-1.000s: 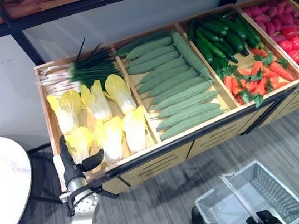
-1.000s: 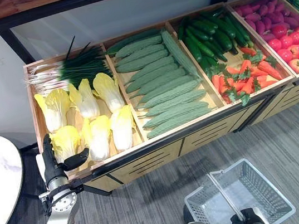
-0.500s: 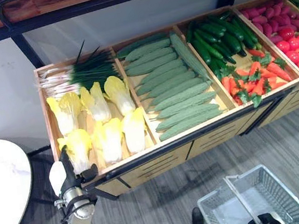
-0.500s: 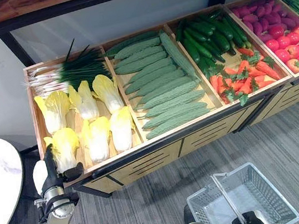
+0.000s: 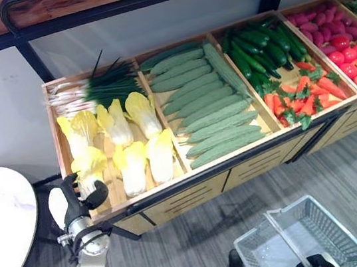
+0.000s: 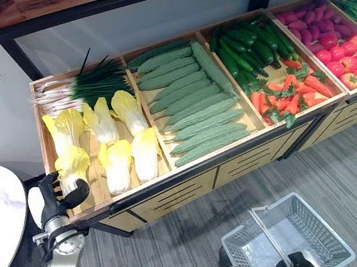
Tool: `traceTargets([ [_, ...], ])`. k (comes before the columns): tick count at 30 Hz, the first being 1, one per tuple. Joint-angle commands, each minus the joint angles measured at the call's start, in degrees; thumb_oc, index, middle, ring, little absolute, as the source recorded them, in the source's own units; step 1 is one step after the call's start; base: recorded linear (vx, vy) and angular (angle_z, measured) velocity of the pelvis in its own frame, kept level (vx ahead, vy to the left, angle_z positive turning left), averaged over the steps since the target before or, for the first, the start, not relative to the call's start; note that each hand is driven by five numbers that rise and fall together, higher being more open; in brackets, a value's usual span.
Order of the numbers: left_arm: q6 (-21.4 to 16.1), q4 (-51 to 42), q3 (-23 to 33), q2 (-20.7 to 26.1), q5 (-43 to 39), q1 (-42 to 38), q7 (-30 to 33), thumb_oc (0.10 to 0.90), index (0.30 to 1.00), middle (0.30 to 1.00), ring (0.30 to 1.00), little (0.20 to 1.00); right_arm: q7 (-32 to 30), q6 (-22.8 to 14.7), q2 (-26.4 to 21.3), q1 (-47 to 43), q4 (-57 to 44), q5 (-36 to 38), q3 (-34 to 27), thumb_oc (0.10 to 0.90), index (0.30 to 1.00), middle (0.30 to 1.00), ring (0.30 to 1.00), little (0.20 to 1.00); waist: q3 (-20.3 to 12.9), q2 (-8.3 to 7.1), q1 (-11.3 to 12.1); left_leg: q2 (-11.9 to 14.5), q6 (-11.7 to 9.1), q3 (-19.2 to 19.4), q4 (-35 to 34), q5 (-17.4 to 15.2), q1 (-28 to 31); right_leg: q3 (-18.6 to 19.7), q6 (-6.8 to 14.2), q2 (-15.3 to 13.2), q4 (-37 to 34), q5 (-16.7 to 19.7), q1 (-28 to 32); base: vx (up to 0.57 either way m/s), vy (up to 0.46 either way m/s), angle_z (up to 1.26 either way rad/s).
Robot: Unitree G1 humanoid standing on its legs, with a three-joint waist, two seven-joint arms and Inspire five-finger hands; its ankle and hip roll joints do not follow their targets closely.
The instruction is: Get the vegetables into the basket
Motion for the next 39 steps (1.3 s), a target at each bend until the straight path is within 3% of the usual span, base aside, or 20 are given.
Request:
traceTargets([
  [1, -9.74, -10.02, 4.99, 4.28, -3.43, -5.76, 4.30, 0.400, 0.300, 0.300, 0.300, 0.300, -1.62, -1.37, -0.68, -1.01, 1.16, -1.01, 1.97, 0.400, 0.300, 0.300, 0.300, 0.300, -0.68, -3.40, 0.29, 1.11, -2.42, -2.85, 0.05, -0.98, -0.39, -1.41, 4.52, -3.82, 0.24, 0.01, 2.79, 0.00, -0.006, -0.04],
  [3, -10.90, -12.81, 4.37, 4.01, -5.63, -4.78, 1.80, 0.400, 0.300, 0.300, 0.300, 0.300, -1.65, -1.43, -0.74, -0.97, 1.29, -0.76, 1.70, 0.400, 0.300, 0.300, 0.300, 0.300, -0.59, -3.33, 0.43, 1.07, -2.38, -2.99, 0.05, -0.88, -0.48, -1.51, 4.50, -3.85, 0.24, 0.01, 2.91, 0.00, 0.000, 0.00],
  [5, -14.03, -16.32, 1.82, 3.31, -15.19, -3.77, -5.38, 0.400, 0.300, 0.300, 0.300, 0.300, -1.63, -1.27, -1.02, -1.32, 1.33, -0.35, 1.29, 0.400, 0.300, 0.300, 0.300, 0.300, -0.24, -3.12, 0.50, 0.90, -2.28, -3.24, 0.05, -0.67, -0.65, -1.75, 4.48, -3.92, 0.24, 0.15, 2.88, -0.02, -0.001, 0.01],
  [6, -14.06, -16.33, 1.93, 3.44, -15.68, -3.66, -5.86, 0.400, 0.300, 0.300, 0.300, 0.300, -1.62, -1.27, -1.02, -1.26, 1.31, -0.35, 1.26, 0.400, 0.300, 0.300, 0.300, 0.300, -0.26, -3.11, 0.53, 0.92, -2.29, -3.25, 0.05, -0.68, -0.61, -1.76, 4.48, -3.91, 0.24, 0.14, 2.92, -0.05, 0.017, 0.02],
  [7, -14.76, -18.18, -0.39, 3.83, -27.36, -1.63, -15.91, 0.400, 0.300, 0.300, 0.300, 0.300, -1.16, -1.16, -1.45, -1.37, 0.54, -0.29, 0.89, 0.400, 0.300, 0.300, 0.300, 0.300, 0.08, -2.78, 0.51, 0.83, -2.20, -3.31, 0.05, -0.51, -0.69, -1.80, 4.45, -3.98, 0.24, 0.36, 2.87, -0.03, 0.015, 0.04],
  [8, -14.81, -18.08, -0.29, 3.96, -27.75, -1.55, -16.29, 0.400, 0.300, 0.300, 0.300, 0.300, -1.14, -1.13, -1.44, -1.28, 0.47, -0.29, 0.91, 0.400, 0.300, 0.300, 0.300, 0.300, 0.04, -2.80, 0.52, 0.84, -2.20, -3.30, 0.05, -0.52, -0.66, -1.79, 4.45, -3.97, 0.24, 0.36, 2.89, -0.05, 0.036, 0.04],
  [10, -14.34, -18.92, -2.78, 5.00, -40.47, 1.28, -27.59, 0.400, 0.300, 0.300, 0.300, 0.300, 0.58, -1.20, -1.83, -1.05, -0.64, -0.65, 0.78, 0.400, 0.300, 0.300, 0.300, 0.300, 0.11, -2.45, 0.34, 0.69, -2.20, -3.12, 0.05, -0.47, -0.53, -1.45, 4.50, -4.08, 0.24, 0.53, 2.74, -0.02, 0.033, 0.02],
  [11, -14.38, -18.81, -2.75, 5.07, -40.70, 1.28, -27.83, 0.400, 0.300, 0.300, 0.300, 0.300, 0.60, -1.19, -1.83, -1.00, -0.67, -0.66, 0.76, 0.400, 0.300, 0.300, 0.300, 0.300, 0.10, -2.45, 0.38, 0.70, -2.21, -3.10, 0.05, -0.49, -0.51, -1.43, 4.50, -4.06, 0.24, 0.53, 2.75, 0.00, 0.000, 0.00],
  [14, -13.11, -21.23, -6.98, 6.84, -47.91, 2.62, -37.81, 0.400, 0.300, 0.300, 0.300, 0.300, 2.39, -1.50, -1.68, -0.99, -1.09, -1.21, 0.91, 0.400, 0.300, 0.300, 0.300, 0.300, -0.02, -2.34, 0.35, 0.57, -2.17, -3.02, 0.05, -0.61, -0.49, -1.21, 4.57, -4.22, 0.24, 0.73, 2.63, 0.00, 0.000, 0.00],
  [23, -12.91, -23.94, -11.59, 11.07, -49.87, 1.48, -45.15, 0.400, 0.300, 0.300, 0.300, 0.300, 3.78, -2.04, -1.29, -0.68, -0.95, -1.14, 0.58, 0.400, 0.300, 0.300, 0.300, 0.300, 0.11, -3.25, 0.26, -0.67, -1.19, -2.06, 0.05, -1.83, 0.19, -0.45, 5.44, -5.22, 0.47, 1.82, 2.15, 0.00, 0.033, -0.01],
  [31, -13.04, -24.92, -14.16, 12.26, -49.68, -0.22, -46.49, 0.400, 0.300, 0.300, 0.300, 0.300, 4.44, -1.83, -0.08, 0.03, -1.24, -0.10, -0.34, 0.400, 0.300, 0.300, 0.300, 0.300, 0.96, -4.53, -0.24, -2.85, 0.67, -0.05, 0.05, -3.42, 1.47, 2.12, 6.89, -7.26, 4.04, 3.89, -0.25, -0.01, 0.116, -0.14],
  [36, -13.65, -25.06, -14.69, 13.32, -48.49, -0.81, -47.02, 0.400, 0.300, 0.300, 0.300, 0.300, 4.74, -1.72, 0.69, -0.10, -1.89, 0.54, -0.71, 0.400, 0.300, 0.300, 0.300, 0.300, 1.90, -5.48, -1.58, -4.69, 1.90, 3.86, 0.05, -4.13, 2.16, 6.64, 9.25, -8.27, 3.69, 10.25, -3.85, -0.05, 0.115, -0.33],
  [39, -13.57, -24.57, -14.86, 13.85, -47.68, -1.10, -46.90, 0.400, 0.300, 0.300, 0.300, 0.300, 4.78, -1.55, 1.17, -0.35, -1.97, 0.88, -0.49, 0.400, 0.300, 0.300, 0.300, 0.300, 2.59, -4.97, -0.72, -4.32, 2.70, 7.08, 0.05, -4.49, 2.79, 4.51, 8.66, -8.42, 6.13, 8.89, -5.01, -0.11, 0.075, -0.78],
])
